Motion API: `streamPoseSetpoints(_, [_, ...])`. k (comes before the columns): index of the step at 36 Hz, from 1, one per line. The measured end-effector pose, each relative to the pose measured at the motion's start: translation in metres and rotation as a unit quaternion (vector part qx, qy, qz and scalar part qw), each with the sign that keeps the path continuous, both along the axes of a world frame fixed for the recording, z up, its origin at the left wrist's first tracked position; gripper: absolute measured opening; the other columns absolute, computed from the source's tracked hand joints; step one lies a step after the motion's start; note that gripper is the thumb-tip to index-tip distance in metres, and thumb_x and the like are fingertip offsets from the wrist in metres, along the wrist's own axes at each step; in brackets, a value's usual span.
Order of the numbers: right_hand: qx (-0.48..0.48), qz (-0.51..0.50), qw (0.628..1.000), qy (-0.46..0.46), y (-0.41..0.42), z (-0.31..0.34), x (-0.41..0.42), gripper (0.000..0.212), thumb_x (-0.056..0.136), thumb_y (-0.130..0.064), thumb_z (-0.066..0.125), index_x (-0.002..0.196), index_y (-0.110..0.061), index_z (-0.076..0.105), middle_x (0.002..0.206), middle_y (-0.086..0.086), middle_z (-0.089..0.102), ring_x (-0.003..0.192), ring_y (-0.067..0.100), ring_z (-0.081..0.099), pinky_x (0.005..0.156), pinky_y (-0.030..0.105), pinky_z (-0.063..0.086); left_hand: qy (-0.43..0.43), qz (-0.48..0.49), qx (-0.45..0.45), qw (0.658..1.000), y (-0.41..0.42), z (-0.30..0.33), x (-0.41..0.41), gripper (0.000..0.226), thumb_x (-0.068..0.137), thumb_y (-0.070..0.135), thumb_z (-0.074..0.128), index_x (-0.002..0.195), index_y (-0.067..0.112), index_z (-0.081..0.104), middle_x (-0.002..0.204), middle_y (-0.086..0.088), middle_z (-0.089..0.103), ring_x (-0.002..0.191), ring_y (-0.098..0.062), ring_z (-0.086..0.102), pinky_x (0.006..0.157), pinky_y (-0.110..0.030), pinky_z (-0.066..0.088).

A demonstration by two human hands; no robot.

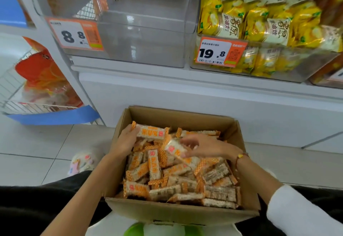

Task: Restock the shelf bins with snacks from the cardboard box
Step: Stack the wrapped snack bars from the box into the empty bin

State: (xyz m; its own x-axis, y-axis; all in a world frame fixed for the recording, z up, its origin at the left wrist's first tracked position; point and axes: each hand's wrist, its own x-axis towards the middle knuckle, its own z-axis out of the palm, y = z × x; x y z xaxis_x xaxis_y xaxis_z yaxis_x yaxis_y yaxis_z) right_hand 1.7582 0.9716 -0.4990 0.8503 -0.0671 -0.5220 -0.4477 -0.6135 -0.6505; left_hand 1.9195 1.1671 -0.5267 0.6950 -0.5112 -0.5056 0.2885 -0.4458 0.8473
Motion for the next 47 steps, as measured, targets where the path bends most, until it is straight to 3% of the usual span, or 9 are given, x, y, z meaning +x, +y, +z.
streamPoseSetpoints(9, [-0.105, -0.066, 0.97, -0.21, 0.009, 0.04, 0.016, 0.042, 0.076, -0.037, 0.079, 0.114, -0.034, 0.06, 0.107, -0.013, 0.059, 0.103, 0.006, 0.052, 0.092, 0.036, 0.048, 0.052, -0.034, -0.068, 0.996, -0.032, 0.036, -0.021, 0.043, 0.099, 0.053, 0.029, 0.091, 0.025, 0.06, 0.093, 0.004, 0.064, 0.093, -0.012, 0.061, 0.093, -0.031, 0.049])
streamPoseSetpoints(12, [-0.097, -0.082, 0.963, -0.237, 0.006, 0.041, 0.018, 0.041, 0.076, -0.034, 0.08, 0.112, -0.038, 0.062, 0.106, -0.017, 0.058, 0.103, 0.003, 0.051, 0.09, 0.029, 0.047, -0.015, -0.108, -0.079, 0.991, -0.029, 0.042, -0.022, 0.059, 0.086, 0.066, 0.037, 0.118, 0.022, 0.058, 0.108, 0.007, 0.062, 0.096, 0.002, 0.061, 0.082, -0.015, 0.049])
streamPoseSetpoints(15, [-0.1, -0.072, 0.959, -0.255, 0.004, 0.044, 0.019, 0.041, 0.074, -0.033, 0.081, 0.108, -0.044, 0.061, 0.109, -0.01, 0.062, 0.101, 0.003, 0.051, 0.084, 0.024, 0.044, -0.129, -0.135, -0.122, 0.975, -0.025, 0.05, -0.022, 0.047, 0.083, 0.058, 0.053, 0.115, 0.024, 0.056, 0.105, 0.012, 0.063, 0.089, 0.014, 0.061, 0.067, -0.004, 0.046])
streamPoseSetpoints(21, [-0.099, -0.078, 0.946, -0.297, 0.014, 0.05, 0.02, 0.039, 0.076, -0.03, 0.08, 0.112, -0.036, 0.068, 0.106, -0.014, 0.063, 0.1, 0.008, 0.055, 0.086, 0.036, 0.049, -0.163, -0.184, -0.151, 0.957, -0.015, 0.061, -0.023, 0.07, 0.065, 0.057, 0.075, 0.124, 0.03, 0.051, 0.106, 0.014, 0.068, 0.1, -0.001, 0.064, 0.081, -0.016, 0.051])
streamPoseSetpoints(27, [-0.127, -0.068, 0.928, -0.343, 0.026, 0.061, 0.025, 0.042, 0.077, -0.037, 0.078, 0.117, -0.037, 0.066, 0.122, -0.018, 0.052, 0.116, -0.001, 0.042, 0.098, 0.02, 0.037, -0.229, -0.136, -0.146, 0.953, -0.003, 0.071, -0.015, 0.061, 0.064, 0.058, 0.08, 0.116, 0.035, 0.059, 0.104, 0.016, 0.069, 0.098, -0.004, 0.066, 0.087, -0.03, 0.053])
streamPoseSetpoints(31, [-0.154, -0.026, 0.952, -0.265, 0.025, 0.087, 0.026, 0.068, 0.079, -0.052, 0.071, 0.137, -0.047, 0.035, 0.142, -0.026, 0.03, 0.129, -0.005, 0.022, 0.108, 0.023, 0.023, -0.244, -0.13, -0.177, 0.945, 0.0, 0.086, -0.012, 0.05, 0.068, 0.048, 0.082, 0.111, 0.03, 0.063, 0.101, 0.011, 0.072, 0.095, -0.007, 0.068, 0.082, -0.024, 0.053])
streamPoseSetpoints(36, [-0.118, 0.033, 0.974, -0.191, 0.015, 0.123, 0.033, 0.07, 0.081, -0.048, 0.071, 0.141, -0.041, 0.036, 0.136, -0.015, 0.05, 0.121, 0.006, 0.05, 0.102, 0.03, 0.043, -0.256, -0.159, -0.199, 0.933, -0.006, 0.12, -0.003, 0.042, 0.067, 0.033, 0.079, 0.106, 0.024, 0.065, 0.097, 0.012, 0.072, 0.091, -0.005, 0.068, 0.078, -0.016, 0.051])
streamPoseSetpoints(42, [-0.074, -0.015, 0.951, -0.3, 0.025, 0.155, 0.059, 0.058, 0.078, -0.047, 0.071, 0.13, -0.042, 0.044, 0.119, -0.02, 0.057, 0.107, 0.004, 0.059, 0.094, 0.034, 0.05, -0.346, -0.188, -0.157, 0.906, 0.002, 0.179, 0.033, 0.045, 0.071, 0.054, 0.075, 0.109, 0.033, 0.061, 0.098, 0.012, 0.07, 0.094, -0.006, 0.064, 0.087, -0.028, 0.053])
streamPoseSetpoints(47, [-0.086, -0.039, 0.922, -0.376, 0.032, 0.185, 0.091, 0.06, 0.082, -0.042, 0.072, 0.132, -0.04, 0.04, 0.12, -0.013, 0.058, 0.097, 0.008, 0.063, 0.079, 0.035, 0.057, -0.477, -0.056, -0.113, 0.87, 0.019, 0.209, 0.077, 0.06, 0.072, 0.07, 0.064, 0.123, 0.041, 0.051, 0.126, 0.018, 0.053, 0.115, 0.005, 0.045, 0.089, -0.009, 0.033])
